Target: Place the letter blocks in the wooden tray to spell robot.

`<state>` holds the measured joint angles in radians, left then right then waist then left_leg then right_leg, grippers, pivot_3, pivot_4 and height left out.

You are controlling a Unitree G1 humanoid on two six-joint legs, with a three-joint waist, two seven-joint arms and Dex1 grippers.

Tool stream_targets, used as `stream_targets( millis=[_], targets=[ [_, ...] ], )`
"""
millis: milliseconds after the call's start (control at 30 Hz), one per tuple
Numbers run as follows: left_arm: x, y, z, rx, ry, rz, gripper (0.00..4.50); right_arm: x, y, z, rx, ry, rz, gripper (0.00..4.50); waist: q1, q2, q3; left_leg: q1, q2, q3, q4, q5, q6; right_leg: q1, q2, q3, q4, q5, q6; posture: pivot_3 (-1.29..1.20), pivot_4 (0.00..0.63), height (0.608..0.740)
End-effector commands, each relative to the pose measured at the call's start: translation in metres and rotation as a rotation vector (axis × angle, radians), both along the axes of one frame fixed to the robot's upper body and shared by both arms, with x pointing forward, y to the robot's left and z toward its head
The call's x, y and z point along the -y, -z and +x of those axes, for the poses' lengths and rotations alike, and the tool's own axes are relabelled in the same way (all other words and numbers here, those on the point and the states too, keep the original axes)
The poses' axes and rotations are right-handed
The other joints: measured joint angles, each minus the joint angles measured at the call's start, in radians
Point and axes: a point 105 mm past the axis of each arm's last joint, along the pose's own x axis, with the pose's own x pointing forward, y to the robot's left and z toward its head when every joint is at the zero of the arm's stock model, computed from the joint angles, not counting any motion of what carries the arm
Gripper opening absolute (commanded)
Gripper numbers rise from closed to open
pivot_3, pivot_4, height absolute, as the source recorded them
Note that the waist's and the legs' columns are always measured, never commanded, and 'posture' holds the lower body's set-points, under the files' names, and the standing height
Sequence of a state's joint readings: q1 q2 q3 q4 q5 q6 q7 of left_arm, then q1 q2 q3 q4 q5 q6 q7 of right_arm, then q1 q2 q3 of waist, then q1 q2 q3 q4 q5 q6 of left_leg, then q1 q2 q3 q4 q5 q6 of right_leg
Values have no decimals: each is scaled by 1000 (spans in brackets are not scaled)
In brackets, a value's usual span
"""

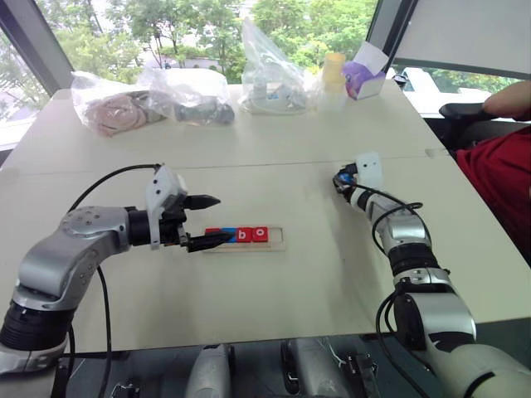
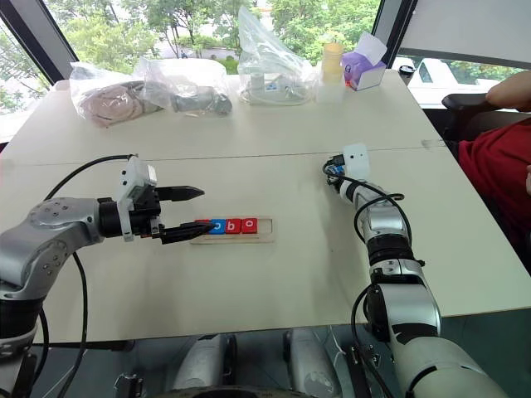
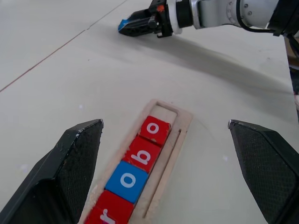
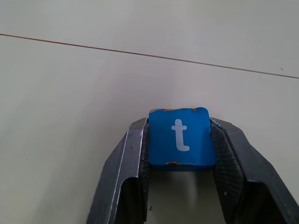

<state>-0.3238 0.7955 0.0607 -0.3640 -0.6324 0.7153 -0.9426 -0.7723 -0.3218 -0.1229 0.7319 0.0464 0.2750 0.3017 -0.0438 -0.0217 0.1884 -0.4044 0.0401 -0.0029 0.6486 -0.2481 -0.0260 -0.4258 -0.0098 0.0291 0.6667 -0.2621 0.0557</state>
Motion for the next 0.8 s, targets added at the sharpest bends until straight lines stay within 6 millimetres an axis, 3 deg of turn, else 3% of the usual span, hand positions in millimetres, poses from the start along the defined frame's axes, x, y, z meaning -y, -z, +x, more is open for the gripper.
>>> stream_targets(
  millis=[33, 167, 300, 467, 633, 800],
  targets=[
    [2, -12, -3, 57, 17, 3, 4500, 5, -16, -3, 47, 35, -22, 1181, 1, 0, 0, 0, 0, 0, 0, 0, 0, 0, 0, 0, 0, 0, 0, 0, 150, 740],
    [1, -11, -5, 56, 22, 16, 4500, -1, -28, -29, 57, 66, -25, 1181, 4, 0, 0, -2, 0, -2, 0, 0, 0, -1, -1, 0, 0, 0, 0, 0, 150, 740],
    [-6, -10, 1, 86, -5, 65, 4500, -41, -27, -95, 49, 35, 84, 1181, 4, 1, 0, -3, 1, -3, -2, 0, 0, -3, 0, -1, 0, 0, 0, 0, 150, 740],
    [-5, -5, 0, 85, 35, 118, 4500, -44, -15, -127, -65, 107, 134, 1181, 1, 2, 0, -2, 2, -1, -1, 1, -1, -3, 0, -1, 0, 0, -1, 0, 150, 740],
    [0, -4, 3, 86, 61, 117, 4500, -45, -4, -129, -122, 125, 173, 1181, 3, 1, 0, -1, 1, -1, 0, 1, -2, -1, 0, -1, -1, -2, -5, 0, 150, 740],
    [2, -5, 4, 89, 72, 121, 4500, -50, 2, -131, -148, 116, 183, 3836, 0, 1, 0, -2, 1, -1, -1, 1, -2, -2, 0, -1, -2, -1, 0, 0, 150, 740]
  ],
)
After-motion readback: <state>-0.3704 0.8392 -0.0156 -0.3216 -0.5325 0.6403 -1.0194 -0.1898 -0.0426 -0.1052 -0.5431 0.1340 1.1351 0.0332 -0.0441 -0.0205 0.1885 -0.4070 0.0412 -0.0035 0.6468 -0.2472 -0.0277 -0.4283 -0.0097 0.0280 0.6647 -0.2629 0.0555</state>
